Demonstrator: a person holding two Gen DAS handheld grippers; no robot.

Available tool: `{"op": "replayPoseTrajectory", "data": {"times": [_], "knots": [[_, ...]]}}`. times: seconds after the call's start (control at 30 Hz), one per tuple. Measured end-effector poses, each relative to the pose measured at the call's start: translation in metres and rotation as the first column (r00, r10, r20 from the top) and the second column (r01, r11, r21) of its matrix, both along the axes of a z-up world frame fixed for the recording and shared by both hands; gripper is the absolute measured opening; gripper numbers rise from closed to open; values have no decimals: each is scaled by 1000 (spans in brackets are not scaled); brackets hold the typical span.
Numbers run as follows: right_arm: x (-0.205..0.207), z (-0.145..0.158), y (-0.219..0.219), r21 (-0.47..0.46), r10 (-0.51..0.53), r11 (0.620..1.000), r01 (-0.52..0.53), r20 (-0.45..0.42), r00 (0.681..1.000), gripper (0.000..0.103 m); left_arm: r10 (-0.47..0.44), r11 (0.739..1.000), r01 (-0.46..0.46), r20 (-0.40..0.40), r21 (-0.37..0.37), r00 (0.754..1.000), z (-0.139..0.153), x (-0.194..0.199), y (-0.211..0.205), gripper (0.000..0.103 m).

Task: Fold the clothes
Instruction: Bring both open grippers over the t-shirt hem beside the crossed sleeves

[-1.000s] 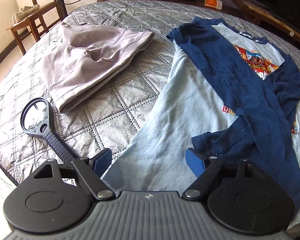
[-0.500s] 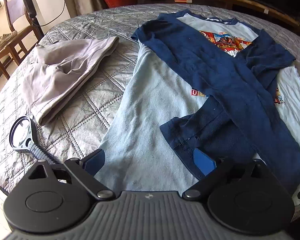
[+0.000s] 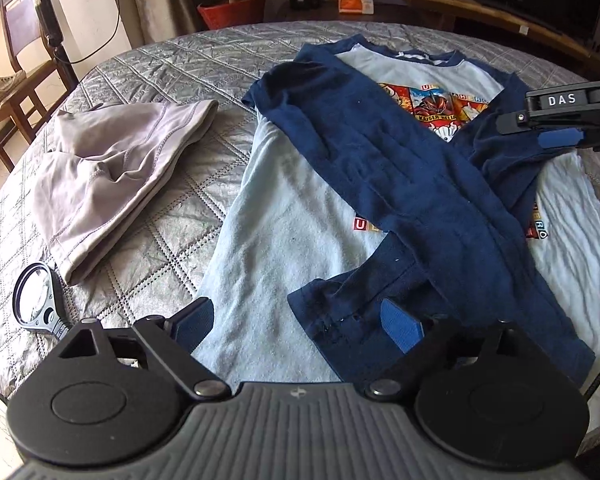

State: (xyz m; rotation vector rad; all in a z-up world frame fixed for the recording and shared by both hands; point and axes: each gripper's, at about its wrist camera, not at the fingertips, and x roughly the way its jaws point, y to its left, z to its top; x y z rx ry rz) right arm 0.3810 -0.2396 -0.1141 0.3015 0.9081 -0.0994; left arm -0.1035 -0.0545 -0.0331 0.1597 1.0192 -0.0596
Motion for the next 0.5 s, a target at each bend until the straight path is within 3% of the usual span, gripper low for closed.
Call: {"op": "replayPoseTrajectory", "data": {"times": [0.13,0.2,0.3,0.4,0.5], "knots": [[3,-14,10,-99,57,993,-60,-28,998,75,1,1000,-1,-29,10,1000,-14,8,1,92],[-13,-16,16,-151,110,981,-120,-71,991,79,2,1000,-3,-42,-3,999,-16,11,4,96],[-48,-15,14,-178,109,976,-126,-103,989,84,14,1000,-16,-74,-24,997,-14,15,9,94],[-89,2,7,-118,-15,993,4,-92,996,81,3,1000,-5,-81,-29,997,-7,12,9,91],[-138,27,18,20,-131,991,132,-21,991,86,-29,999,26,-72,-40,997,8,-1,6,92]]}}
